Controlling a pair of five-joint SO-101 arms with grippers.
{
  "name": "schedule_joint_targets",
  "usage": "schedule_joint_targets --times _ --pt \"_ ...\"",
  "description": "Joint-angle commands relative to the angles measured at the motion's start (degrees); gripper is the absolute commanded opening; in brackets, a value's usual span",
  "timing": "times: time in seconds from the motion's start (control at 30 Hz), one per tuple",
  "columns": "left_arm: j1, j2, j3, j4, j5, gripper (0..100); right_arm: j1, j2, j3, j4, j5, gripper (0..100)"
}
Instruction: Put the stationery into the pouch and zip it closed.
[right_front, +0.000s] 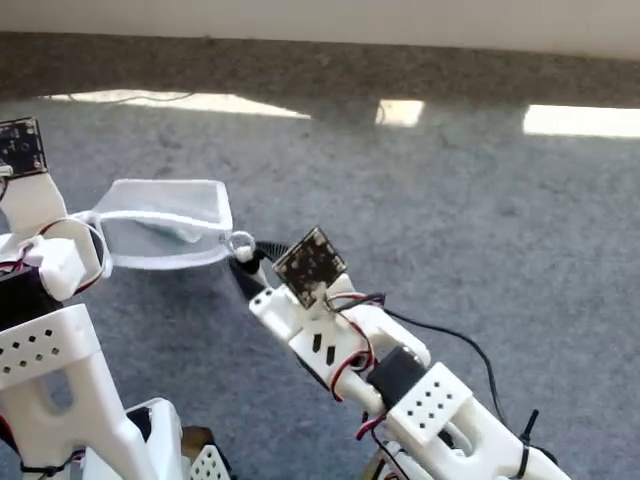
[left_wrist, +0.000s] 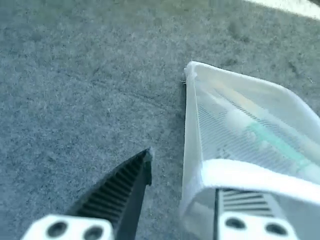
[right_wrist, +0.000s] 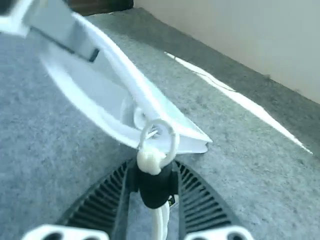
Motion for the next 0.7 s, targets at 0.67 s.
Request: schedule_joint_targets --times 0.67 --pt "31.78 -0.31 -4.79 -12.57 -5.98 27 -9.54 -20.44 0.40 20.26 3.96 0.4"
